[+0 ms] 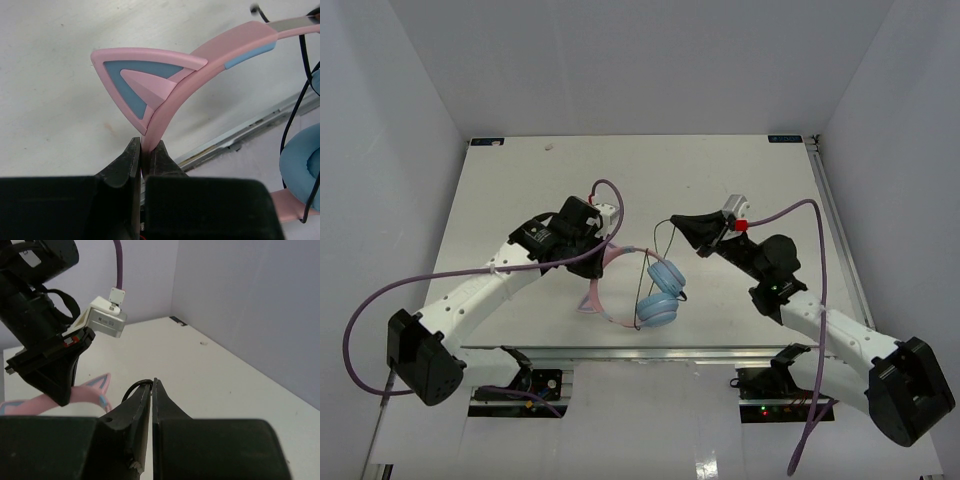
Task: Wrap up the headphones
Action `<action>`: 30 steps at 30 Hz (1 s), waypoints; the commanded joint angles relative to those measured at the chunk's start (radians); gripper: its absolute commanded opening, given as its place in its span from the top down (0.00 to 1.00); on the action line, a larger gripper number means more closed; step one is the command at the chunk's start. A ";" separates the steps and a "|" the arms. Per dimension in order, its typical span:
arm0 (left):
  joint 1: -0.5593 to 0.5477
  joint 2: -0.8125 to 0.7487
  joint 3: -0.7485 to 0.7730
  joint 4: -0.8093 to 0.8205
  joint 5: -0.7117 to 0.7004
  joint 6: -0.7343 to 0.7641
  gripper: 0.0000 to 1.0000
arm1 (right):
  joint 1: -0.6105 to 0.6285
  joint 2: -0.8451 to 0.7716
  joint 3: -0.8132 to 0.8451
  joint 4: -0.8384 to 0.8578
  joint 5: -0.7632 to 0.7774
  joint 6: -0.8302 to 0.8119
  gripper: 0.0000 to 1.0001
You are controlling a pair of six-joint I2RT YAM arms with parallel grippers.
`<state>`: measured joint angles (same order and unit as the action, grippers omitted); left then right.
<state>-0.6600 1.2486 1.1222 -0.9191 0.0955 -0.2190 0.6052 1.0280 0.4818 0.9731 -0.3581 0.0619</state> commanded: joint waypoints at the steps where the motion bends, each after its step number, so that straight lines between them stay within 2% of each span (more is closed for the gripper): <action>1: -0.011 0.014 0.053 0.005 -0.150 0.019 1.00 | -0.001 -0.070 0.089 -0.296 -0.006 -0.110 0.92; 2: -0.012 0.020 0.057 0.003 -0.168 0.021 1.00 | -0.001 -0.083 0.096 -0.358 -0.002 -0.123 0.92; 5: -0.017 0.051 0.076 -0.004 -0.222 0.022 1.00 | 0.001 -0.132 0.073 -0.386 0.052 -0.137 0.92; 11: -0.052 0.135 0.076 0.010 -0.221 0.018 1.00 | 0.004 -0.085 0.063 -0.268 0.032 -0.133 0.92; 17: -0.085 0.107 0.044 0.081 -0.144 0.028 1.00 | 0.004 0.041 0.053 -0.106 0.064 -0.135 0.92; 24: -0.087 0.117 0.018 0.109 -0.164 0.030 1.00 | 0.011 0.076 0.056 0.010 -0.034 -0.091 0.92; 30: -0.086 0.183 0.082 0.108 -0.200 -0.007 1.00 | 0.041 0.022 0.051 0.037 -0.231 -0.043 0.92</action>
<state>-0.7425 1.4023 1.1431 -0.8279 -0.0935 -0.1929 0.6166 1.1104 0.5121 0.8744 -0.4449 -0.0183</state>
